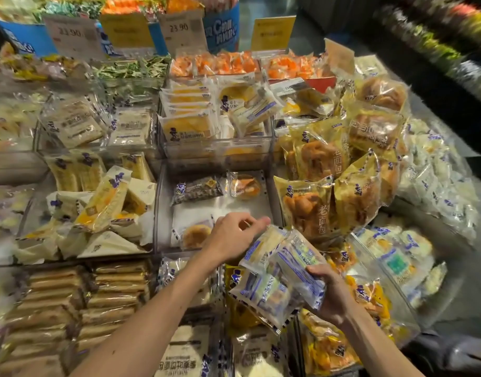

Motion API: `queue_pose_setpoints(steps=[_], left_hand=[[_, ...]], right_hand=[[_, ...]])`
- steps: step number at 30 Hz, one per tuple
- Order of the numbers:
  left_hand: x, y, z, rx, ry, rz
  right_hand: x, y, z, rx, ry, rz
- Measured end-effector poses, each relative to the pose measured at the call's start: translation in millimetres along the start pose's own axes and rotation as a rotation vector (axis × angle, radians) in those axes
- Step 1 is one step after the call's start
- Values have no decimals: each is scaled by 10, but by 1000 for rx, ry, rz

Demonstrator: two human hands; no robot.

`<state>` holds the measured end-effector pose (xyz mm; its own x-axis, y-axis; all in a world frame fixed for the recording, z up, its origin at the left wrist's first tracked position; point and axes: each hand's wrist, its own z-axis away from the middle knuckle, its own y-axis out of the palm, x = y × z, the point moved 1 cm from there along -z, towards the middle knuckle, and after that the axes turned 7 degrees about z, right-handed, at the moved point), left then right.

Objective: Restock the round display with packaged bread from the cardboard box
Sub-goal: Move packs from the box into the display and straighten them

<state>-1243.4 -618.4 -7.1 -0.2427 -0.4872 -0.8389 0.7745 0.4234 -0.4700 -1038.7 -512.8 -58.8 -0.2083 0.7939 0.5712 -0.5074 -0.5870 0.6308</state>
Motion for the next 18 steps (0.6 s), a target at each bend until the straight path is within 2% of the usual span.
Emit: queue_pose_setpoints(steps=[2,5,8,14,18], left_hand=[[-194,81,144,205,3,-94],[-290,238,270,331,47,-324],[-376,405,260,459,99,-309],[-759,695,-50,482,98,-89],[-1093,1021,-279,440,123,-104]], right_hand=[[34,-16,79,-10,-5,-13],[78,-50,297,-33,-2,1],[124,-145,569,-77,-7,-43],[370,-596,1011,-197,-138,-82],[715,-1031,1219,-215,-143,-114]])
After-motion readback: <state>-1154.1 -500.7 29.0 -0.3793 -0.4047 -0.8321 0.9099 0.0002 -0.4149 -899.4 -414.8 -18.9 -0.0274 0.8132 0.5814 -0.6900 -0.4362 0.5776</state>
